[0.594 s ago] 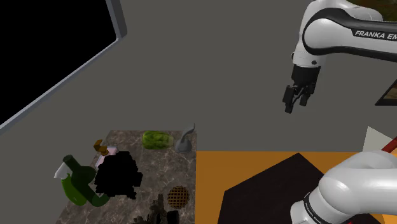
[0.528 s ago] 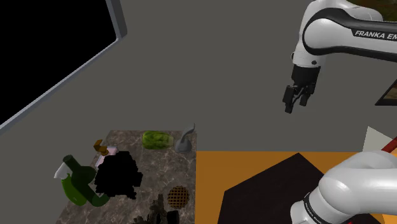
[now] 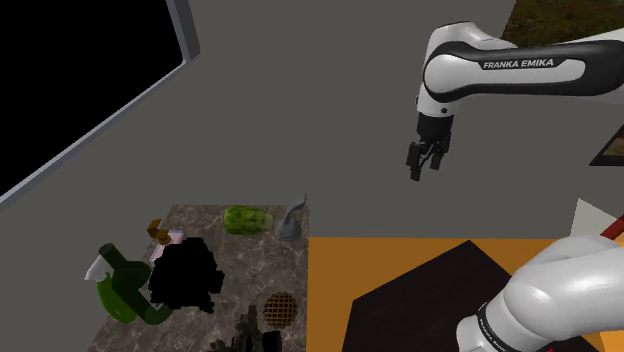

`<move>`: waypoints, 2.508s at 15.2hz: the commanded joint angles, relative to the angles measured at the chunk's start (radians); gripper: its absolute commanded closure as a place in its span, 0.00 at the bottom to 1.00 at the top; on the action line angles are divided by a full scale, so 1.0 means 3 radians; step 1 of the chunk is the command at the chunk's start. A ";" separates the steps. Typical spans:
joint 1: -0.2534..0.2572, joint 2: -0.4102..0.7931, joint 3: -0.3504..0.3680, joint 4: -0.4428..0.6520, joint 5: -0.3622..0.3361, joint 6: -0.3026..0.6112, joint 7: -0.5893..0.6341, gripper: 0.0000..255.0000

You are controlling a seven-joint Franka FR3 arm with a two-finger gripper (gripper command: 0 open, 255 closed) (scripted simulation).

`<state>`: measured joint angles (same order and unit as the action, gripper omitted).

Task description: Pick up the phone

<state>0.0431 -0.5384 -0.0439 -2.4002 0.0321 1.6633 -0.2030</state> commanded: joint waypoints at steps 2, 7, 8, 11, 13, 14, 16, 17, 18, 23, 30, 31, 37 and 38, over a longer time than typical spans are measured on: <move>0.0083 0.0324 0.0037 0.0102 0.0074 0.0220 -0.0057 0.00; 0.0211 0.0918 0.0111 0.0361 0.0194 0.0548 -0.0154 0.00; 0.0235 0.1038 0.0127 0.0424 0.0216 0.0603 -0.0174 0.00; 0.0302 0.1395 0.0179 0.0634 0.0277 0.0747 -0.0231 0.00; 0.0343 0.1632 0.0216 0.0792 0.0311 0.0826 -0.0267 0.00; 0.0363 0.1750 0.0235 0.0876 0.0327 0.0860 -0.0284 0.00; 0.0402 0.1986 0.0274 0.1054 0.0352 0.0917 -0.0316 0.00; 0.0421 0.2104 0.0293 0.1148 0.0363 0.0941 -0.0330 0.00; 0.0440 0.2221 0.0313 0.1246 0.0372 0.0961 -0.0344 0.00; 0.0536 0.2811 0.0411 0.1790 0.0391 0.1011 -0.0398 0.00; 0.0696 0.3667 0.0534 0.2739 0.0355 0.0928 -0.0441 0.00; 0.0723 0.3796 0.0549 0.2899 0.0346 0.0899 -0.0445 0.00; 0.0791 0.4158 0.0578 0.3251 0.0320 0.0912 -0.0468 0.00; 0.0793 0.4181 0.0577 0.3243 0.0319 0.0942 -0.0472 0.00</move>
<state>0.2817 0.7087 0.1296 -1.4222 0.1280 1.9338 -0.3410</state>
